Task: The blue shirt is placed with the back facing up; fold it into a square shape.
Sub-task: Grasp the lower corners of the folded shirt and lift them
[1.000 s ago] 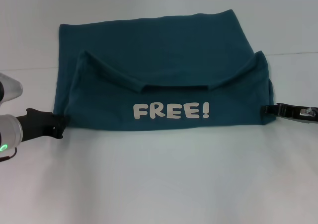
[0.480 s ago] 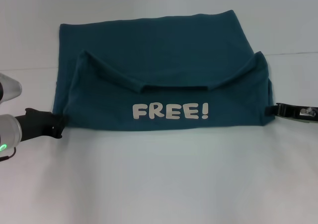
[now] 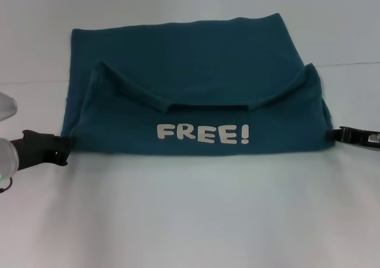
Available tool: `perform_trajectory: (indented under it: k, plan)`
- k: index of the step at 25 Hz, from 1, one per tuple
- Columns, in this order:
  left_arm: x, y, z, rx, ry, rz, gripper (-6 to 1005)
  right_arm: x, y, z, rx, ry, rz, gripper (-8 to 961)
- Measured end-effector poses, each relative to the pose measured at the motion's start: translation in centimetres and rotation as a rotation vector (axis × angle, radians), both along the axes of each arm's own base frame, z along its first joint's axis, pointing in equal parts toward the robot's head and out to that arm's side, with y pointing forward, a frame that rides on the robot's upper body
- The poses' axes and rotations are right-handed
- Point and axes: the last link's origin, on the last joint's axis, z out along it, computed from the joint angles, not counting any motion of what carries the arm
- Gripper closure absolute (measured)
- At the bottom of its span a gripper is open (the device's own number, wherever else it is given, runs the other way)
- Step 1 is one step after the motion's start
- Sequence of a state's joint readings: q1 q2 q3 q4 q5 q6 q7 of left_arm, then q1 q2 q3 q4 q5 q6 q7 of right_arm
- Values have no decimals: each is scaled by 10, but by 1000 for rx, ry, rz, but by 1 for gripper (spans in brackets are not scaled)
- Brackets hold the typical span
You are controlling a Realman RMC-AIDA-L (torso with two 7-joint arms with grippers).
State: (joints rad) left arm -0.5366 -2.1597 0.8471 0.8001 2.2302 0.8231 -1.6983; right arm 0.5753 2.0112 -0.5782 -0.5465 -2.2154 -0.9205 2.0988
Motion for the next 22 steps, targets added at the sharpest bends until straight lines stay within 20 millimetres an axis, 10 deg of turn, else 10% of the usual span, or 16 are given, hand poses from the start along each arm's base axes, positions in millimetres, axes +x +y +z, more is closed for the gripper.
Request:
perform_trajectory:
  k: [22]
  plan:
    - [-16, -50, 15, -113, -137, 29, 971, 22, -67, 8, 31, 158, 101, 921]
